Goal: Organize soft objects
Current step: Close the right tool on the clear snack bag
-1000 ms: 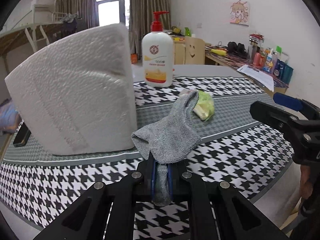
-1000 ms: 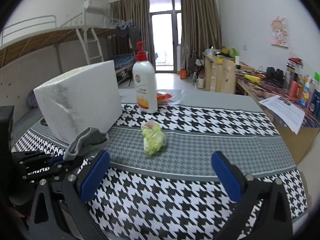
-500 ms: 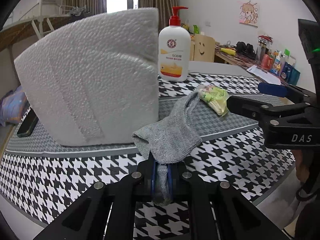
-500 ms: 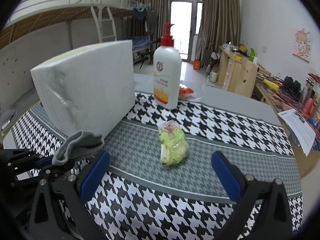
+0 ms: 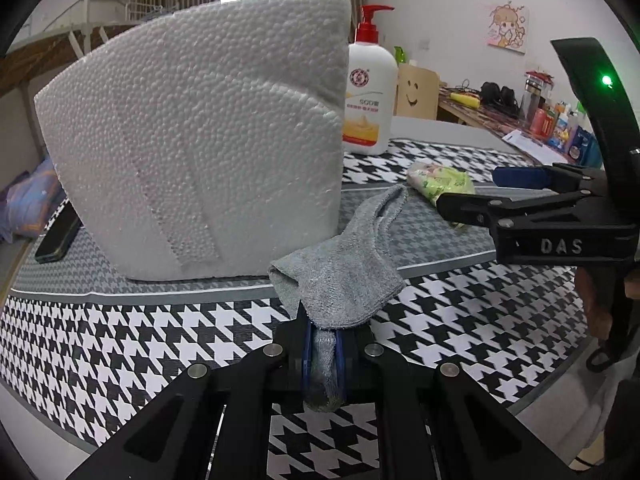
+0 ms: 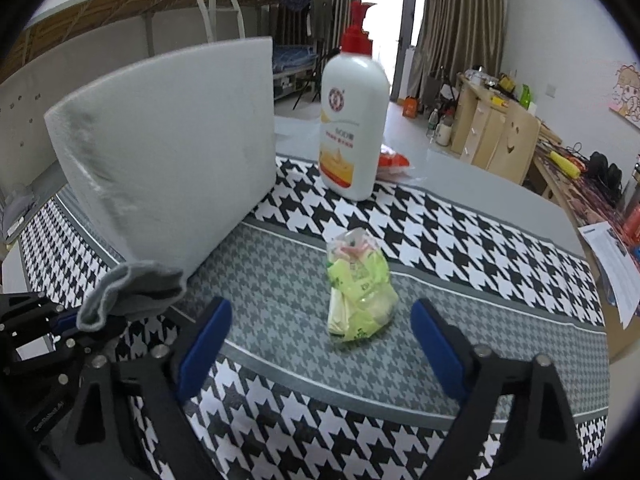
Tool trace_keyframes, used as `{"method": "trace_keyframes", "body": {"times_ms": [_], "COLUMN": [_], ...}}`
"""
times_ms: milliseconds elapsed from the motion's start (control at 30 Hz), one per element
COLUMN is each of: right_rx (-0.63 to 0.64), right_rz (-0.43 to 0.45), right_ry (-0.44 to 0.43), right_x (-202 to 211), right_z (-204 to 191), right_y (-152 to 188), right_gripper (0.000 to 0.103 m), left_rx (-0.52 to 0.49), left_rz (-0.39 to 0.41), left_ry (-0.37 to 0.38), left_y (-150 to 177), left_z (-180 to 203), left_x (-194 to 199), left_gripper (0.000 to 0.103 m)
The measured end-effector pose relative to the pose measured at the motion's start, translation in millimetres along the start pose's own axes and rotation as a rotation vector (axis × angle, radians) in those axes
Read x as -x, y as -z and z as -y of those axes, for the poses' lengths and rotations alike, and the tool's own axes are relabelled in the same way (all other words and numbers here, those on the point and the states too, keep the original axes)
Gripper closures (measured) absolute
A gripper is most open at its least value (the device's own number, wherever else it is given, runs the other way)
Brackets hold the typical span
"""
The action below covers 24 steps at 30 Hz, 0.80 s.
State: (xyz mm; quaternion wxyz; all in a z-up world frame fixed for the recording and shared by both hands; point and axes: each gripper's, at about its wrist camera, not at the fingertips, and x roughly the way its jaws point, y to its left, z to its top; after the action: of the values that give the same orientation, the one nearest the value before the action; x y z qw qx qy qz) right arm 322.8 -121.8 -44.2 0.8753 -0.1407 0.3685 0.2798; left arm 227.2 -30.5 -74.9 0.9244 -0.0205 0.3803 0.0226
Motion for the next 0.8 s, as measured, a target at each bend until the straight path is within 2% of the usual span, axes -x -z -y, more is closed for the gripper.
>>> {"method": "trace_keyframes", "body": {"times_ms": [467, 533, 667, 733, 800], "right_rx": [-0.009, -0.018, -0.041, -0.048, -0.053], "right_rz": [-0.073, -0.086, -0.103, -0.111, -0.119], "right_ry": [0.016, 0.014, 0.004, -0.007, -0.016], "right_x": [-29, -35, -43, -46, -49], "right_z": [12, 14, 20, 22, 25], "right_y": [-10, -10, -7, -7, -6], "right_gripper": [0.018, 0.026, 0.032, 0.040, 0.044], "left_rx": [0.004, 0.000, 0.002, 0.001, 0.000], "left_rz": [-0.039, -0.039, -0.040, -0.040, -0.041], "left_ry": [-0.010, -0.012, -0.009, -0.011, -0.013], "left_y": [1, 1, 0, 0, 1], "left_z": [-4, -3, -3, -4, -4], "left_x": [-18, -19, -20, -20, -20], "left_gripper": [0.093, 0.093, 0.093, 0.093, 0.093]}}
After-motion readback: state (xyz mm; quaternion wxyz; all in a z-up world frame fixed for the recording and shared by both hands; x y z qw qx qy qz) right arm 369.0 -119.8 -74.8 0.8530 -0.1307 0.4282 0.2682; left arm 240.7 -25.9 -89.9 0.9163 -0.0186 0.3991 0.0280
